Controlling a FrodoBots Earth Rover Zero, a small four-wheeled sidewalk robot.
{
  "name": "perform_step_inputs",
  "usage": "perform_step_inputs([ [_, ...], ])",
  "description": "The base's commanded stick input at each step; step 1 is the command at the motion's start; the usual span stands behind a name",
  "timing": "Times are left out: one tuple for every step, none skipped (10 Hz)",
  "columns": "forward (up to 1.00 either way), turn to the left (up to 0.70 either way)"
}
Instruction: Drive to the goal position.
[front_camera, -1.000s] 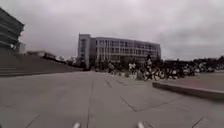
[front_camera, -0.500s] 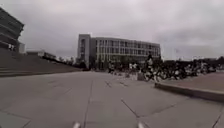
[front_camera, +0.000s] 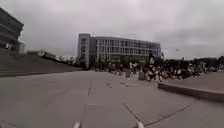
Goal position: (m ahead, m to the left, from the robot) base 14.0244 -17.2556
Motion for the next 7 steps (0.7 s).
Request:
perform_step_inputs([
  [0.45,-0.08],
  [0.45,-0.23],
  [0.45,-0.27],
  [0.45,-0.27],
  [0.45,-0.27],
  [0.45,-0.27],
  [0.45,-0.27],
])
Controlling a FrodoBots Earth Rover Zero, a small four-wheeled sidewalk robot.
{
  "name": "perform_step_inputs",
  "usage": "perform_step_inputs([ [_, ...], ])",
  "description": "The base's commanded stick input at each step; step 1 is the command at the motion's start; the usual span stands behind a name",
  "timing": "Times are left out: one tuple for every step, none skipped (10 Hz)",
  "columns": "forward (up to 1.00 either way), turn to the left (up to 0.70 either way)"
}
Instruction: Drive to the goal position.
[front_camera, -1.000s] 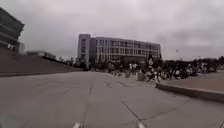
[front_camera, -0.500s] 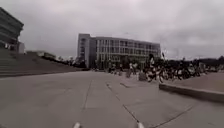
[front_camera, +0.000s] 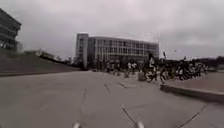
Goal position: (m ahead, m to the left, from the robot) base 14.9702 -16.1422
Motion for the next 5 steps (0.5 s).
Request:
perform_step_inputs([
  [0.45,-0.27],
  [0.45,-0.27],
  [0.45,-0.27],
  [0.45,-0.27],
  [0.45,-0.27],
])
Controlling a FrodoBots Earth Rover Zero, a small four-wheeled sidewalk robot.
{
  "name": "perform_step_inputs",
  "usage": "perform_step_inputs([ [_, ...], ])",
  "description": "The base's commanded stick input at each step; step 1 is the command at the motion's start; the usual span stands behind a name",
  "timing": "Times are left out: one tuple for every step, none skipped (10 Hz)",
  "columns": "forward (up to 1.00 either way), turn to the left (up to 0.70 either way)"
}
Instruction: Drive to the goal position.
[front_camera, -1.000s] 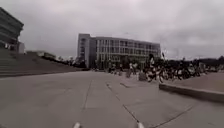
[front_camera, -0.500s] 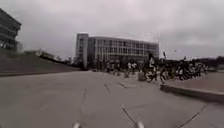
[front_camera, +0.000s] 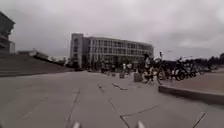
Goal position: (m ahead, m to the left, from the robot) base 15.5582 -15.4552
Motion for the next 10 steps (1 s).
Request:
perform_step_inputs([
  [0.45,-0.17],
  [0.45,-0.05],
  [0.45,0.00],
  [0.45,0.00],
  [0.45,0.00],
  [0.45,0.00],
  [0.45,0.00],
  [0.45,0.00],
  [0.45,0.00],
  [0.45,0.00],
])
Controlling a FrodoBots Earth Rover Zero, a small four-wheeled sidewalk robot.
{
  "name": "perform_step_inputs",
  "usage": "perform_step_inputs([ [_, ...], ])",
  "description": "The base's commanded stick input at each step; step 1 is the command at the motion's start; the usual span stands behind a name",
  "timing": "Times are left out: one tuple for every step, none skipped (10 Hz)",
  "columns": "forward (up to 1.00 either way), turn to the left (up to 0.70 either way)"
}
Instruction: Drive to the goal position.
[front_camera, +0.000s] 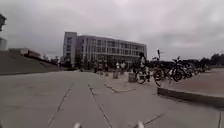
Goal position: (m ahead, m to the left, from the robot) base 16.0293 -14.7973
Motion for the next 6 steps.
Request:
perform_step_inputs([
  [0.45,0.00],
  [0.45,0.00],
  [0.45,0.00],
  [0.45,0.00],
  [0.45,0.00],
  [0.45,0.10],
])
